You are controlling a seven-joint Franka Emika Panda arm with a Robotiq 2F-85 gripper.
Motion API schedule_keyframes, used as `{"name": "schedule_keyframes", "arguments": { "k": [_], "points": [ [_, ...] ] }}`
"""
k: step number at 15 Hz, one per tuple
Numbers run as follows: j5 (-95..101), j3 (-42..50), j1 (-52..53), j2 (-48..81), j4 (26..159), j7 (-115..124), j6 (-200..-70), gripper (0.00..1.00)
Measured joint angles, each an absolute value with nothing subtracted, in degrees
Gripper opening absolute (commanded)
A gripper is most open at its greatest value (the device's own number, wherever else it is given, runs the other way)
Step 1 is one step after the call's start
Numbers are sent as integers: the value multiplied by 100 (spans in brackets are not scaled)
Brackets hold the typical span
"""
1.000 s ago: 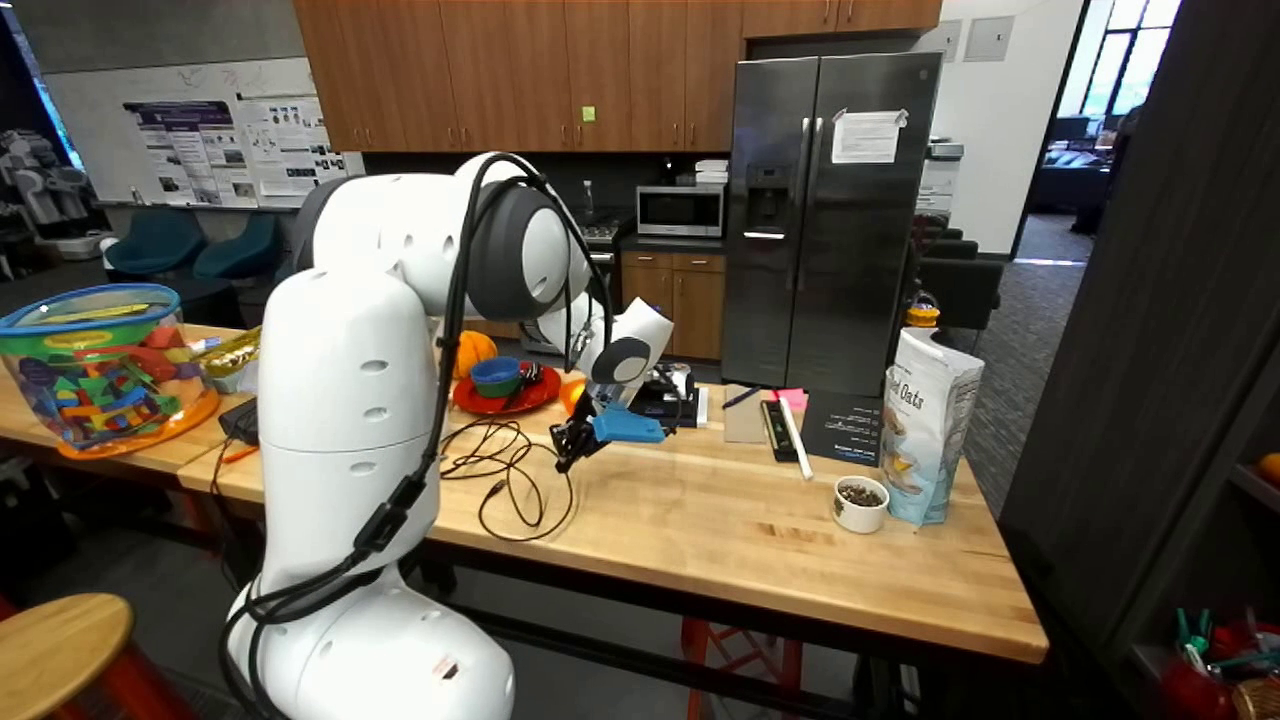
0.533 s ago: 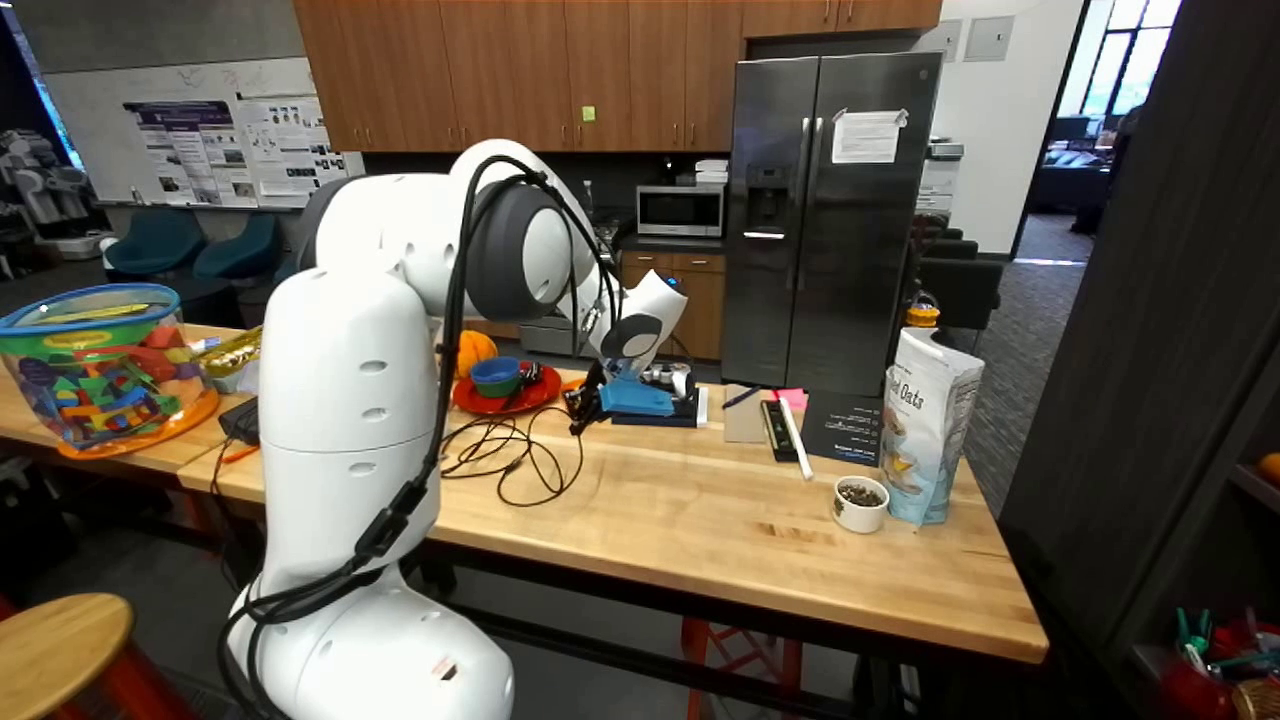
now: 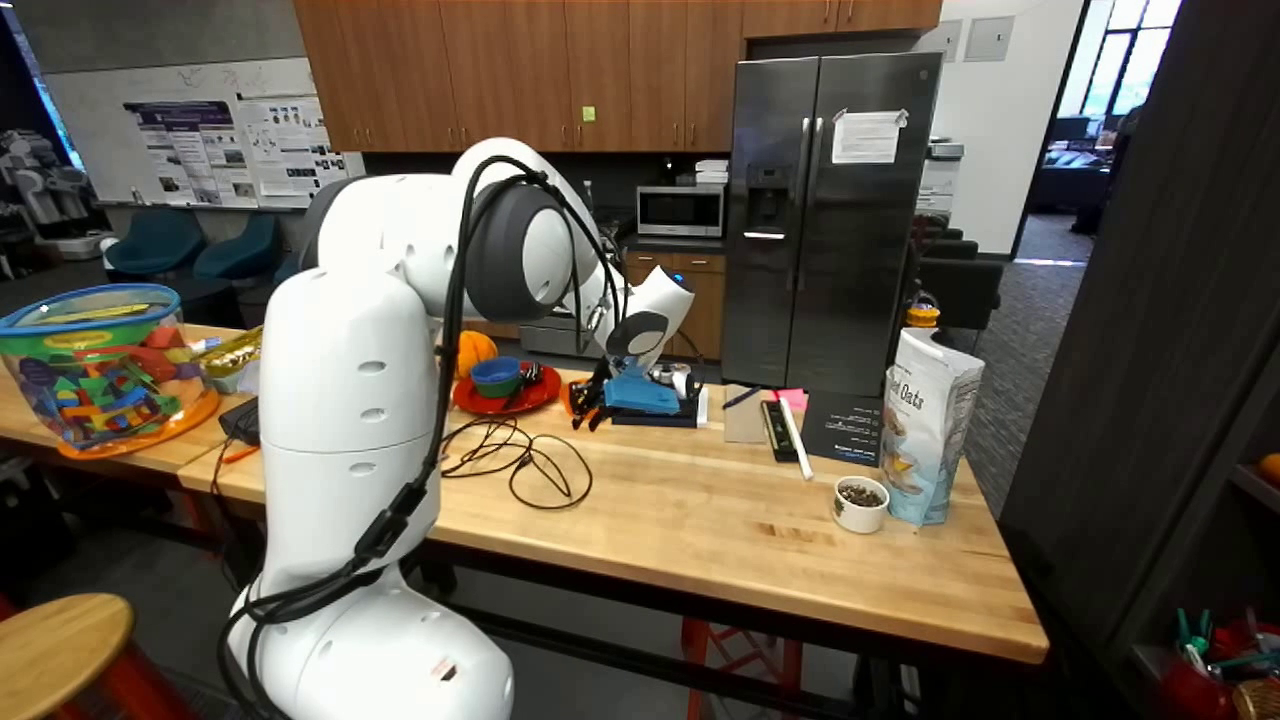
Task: Move the black cable to the right.
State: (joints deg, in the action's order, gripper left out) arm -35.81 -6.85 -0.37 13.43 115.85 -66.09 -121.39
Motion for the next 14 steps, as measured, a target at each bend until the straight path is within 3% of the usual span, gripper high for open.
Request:
{"name": "schedule_keyframes", "arguments": {
  "k": [4, 5, 14],
  "points": [
    [-3580, -603, -130, 1343, 11694, -6636, -12126, 95],
    [-3580, -589, -145, 1343, 11731, -6662, -12123, 99],
    [-3580, -615, -130, 1343, 12015, -6836, -11979, 100]
  ]
}}
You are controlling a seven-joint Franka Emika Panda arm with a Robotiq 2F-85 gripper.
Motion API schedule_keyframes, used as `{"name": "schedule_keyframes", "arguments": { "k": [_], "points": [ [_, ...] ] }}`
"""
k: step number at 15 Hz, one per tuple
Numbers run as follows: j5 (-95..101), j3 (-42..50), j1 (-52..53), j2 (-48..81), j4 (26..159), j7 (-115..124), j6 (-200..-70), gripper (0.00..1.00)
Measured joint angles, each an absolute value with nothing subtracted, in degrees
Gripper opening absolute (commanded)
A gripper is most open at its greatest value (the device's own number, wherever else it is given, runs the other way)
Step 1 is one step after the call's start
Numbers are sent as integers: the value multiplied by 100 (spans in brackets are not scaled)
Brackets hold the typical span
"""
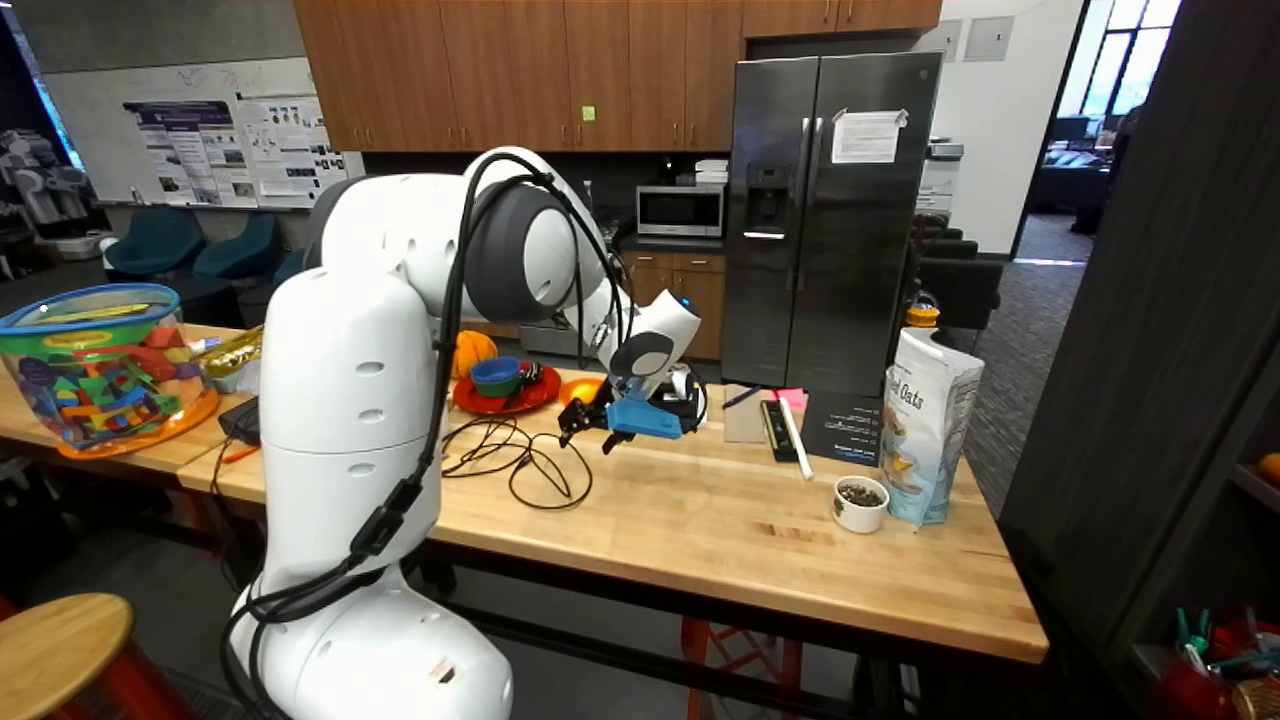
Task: Move the black cable to the right.
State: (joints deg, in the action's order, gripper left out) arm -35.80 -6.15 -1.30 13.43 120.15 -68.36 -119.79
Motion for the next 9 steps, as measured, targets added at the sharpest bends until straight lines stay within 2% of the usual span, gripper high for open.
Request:
{"name": "schedule_keyframes", "arguments": {
  "k": [9],
  "points": [
    [-3545, -788, 57, 1343, 12152, -7118, -11518, 100]
  ]
}}
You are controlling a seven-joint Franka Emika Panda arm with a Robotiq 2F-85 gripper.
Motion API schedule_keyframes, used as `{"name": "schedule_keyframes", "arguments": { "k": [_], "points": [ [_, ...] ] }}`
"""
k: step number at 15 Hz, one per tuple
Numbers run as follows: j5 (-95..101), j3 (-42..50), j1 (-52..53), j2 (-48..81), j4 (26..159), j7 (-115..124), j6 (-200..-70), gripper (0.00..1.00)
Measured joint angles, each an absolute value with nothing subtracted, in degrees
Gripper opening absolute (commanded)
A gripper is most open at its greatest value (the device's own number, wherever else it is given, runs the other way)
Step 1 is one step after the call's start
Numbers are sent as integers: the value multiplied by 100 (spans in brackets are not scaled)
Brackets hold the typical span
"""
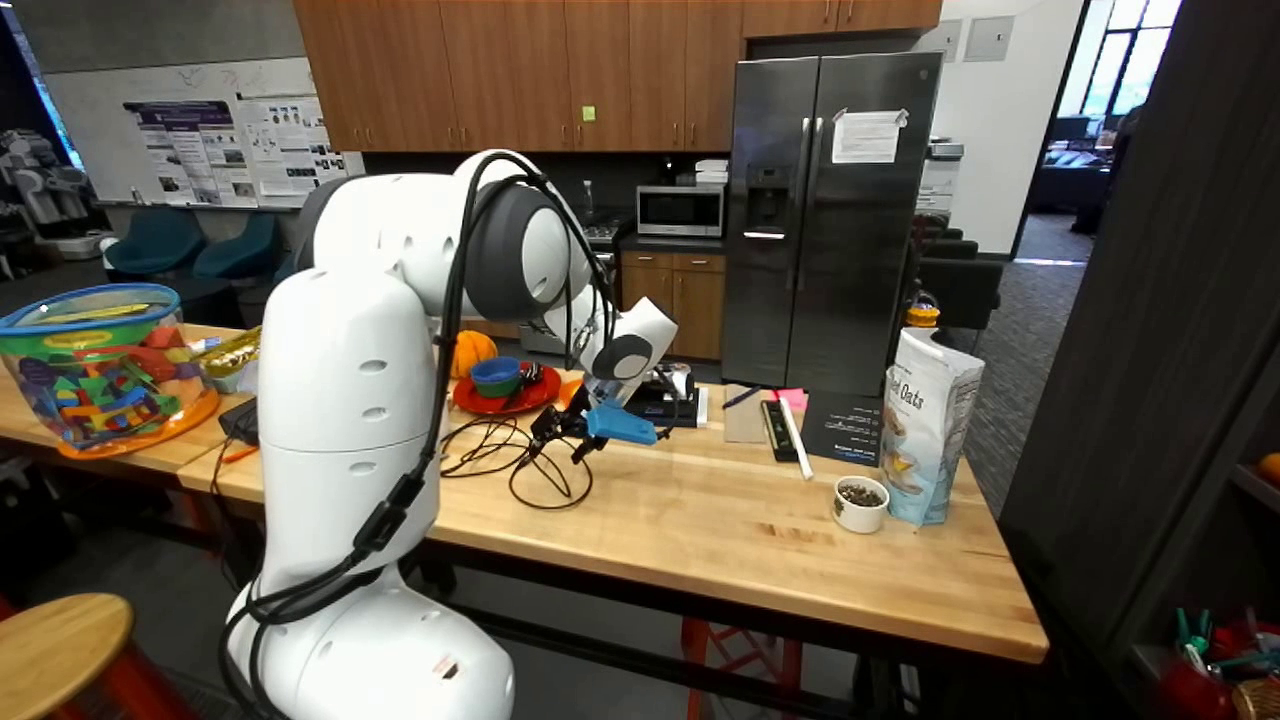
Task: Move the black cable to the right.
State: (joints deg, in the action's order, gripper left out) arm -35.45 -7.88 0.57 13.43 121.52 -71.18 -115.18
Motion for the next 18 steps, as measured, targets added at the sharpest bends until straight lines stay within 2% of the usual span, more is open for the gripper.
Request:
{"name": "schedule_keyframes", "arguments": {
  "k": [11, 18],
  "points": [
    [-2345, -967, 381, 1212, 12204, -7956, -11652, 100],
    [-2383, -1254, 698, 1200, 12593, -7797, -14132, 100]
  ]
}}
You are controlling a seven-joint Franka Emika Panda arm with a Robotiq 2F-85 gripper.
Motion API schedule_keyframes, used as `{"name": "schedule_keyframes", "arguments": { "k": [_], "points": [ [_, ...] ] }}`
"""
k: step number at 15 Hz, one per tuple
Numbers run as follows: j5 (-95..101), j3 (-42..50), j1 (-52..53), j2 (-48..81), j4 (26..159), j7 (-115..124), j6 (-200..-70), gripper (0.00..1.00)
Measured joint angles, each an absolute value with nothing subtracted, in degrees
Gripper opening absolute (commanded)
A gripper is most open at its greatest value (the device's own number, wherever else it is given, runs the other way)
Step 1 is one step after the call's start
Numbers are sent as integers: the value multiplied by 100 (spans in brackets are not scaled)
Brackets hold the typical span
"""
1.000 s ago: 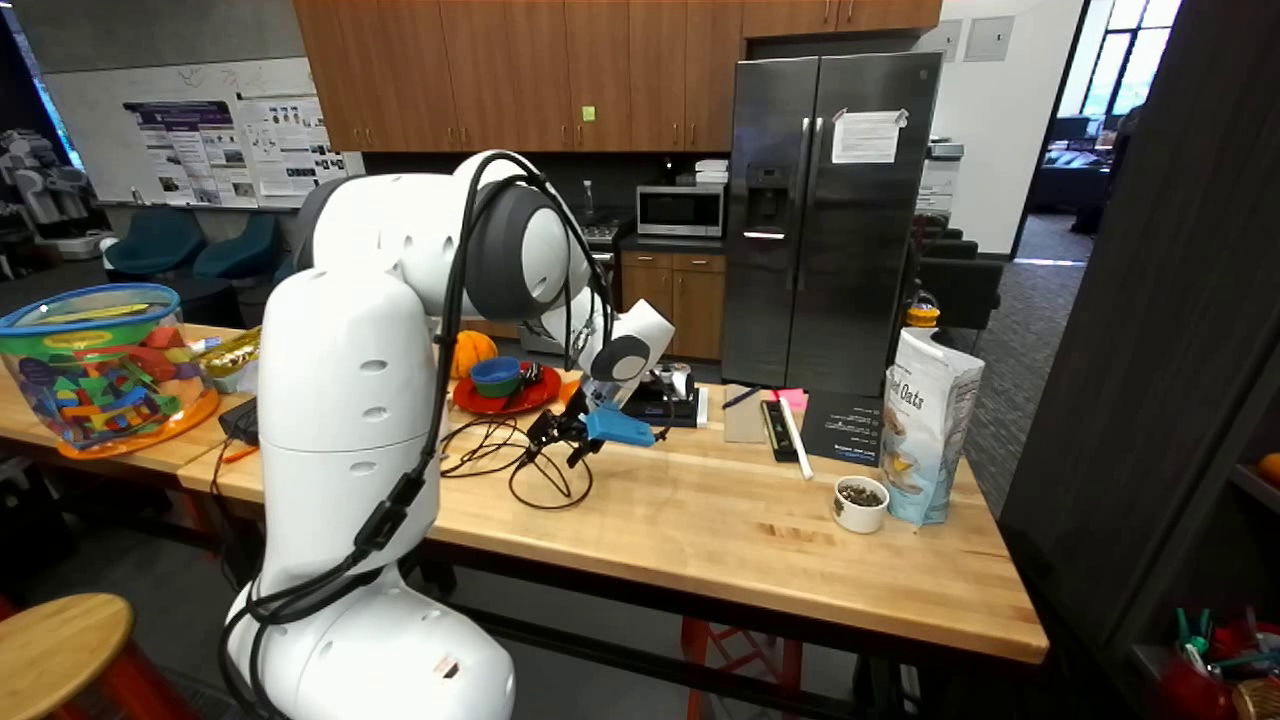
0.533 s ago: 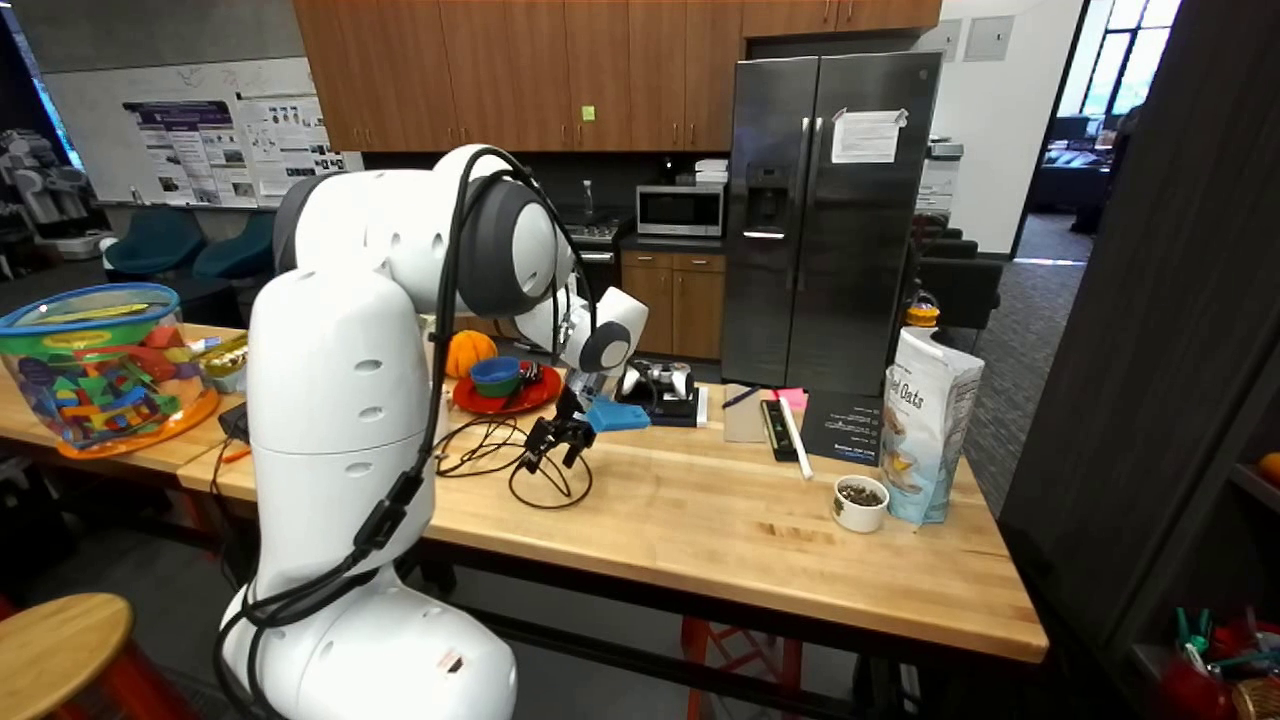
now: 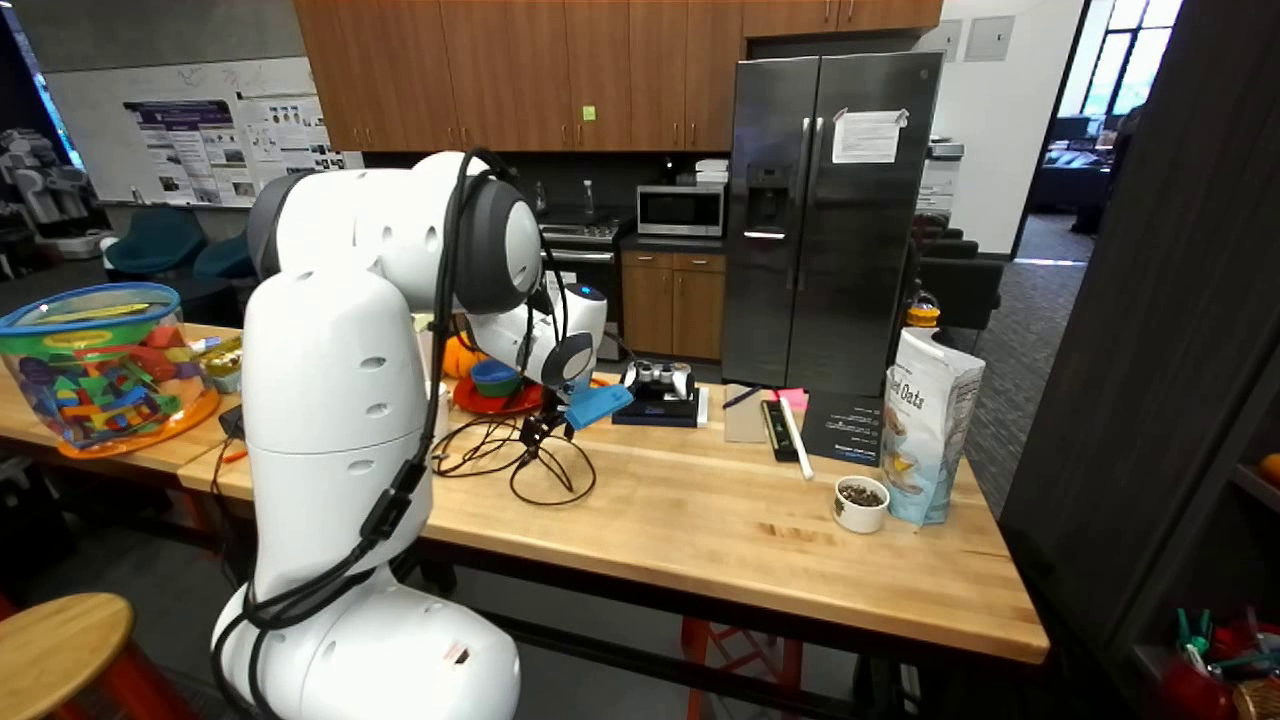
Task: Move the black cable to the right.
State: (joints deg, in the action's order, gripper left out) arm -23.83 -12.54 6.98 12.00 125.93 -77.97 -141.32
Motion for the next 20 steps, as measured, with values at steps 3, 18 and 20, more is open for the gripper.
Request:
{"name": "schedule_keyframes", "arguments": {
  "k": [3, 18, 20],
  "points": [
    [-2376, -1323, 697, 1200, 12763, -7689, -14850, 100],
    [-2011, -1331, 547, 1201, 13227, -7379, -15408, 100],
    [-1884, -1330, 542, 1201, 13278, -7291, -15408, 100]
  ]
}}
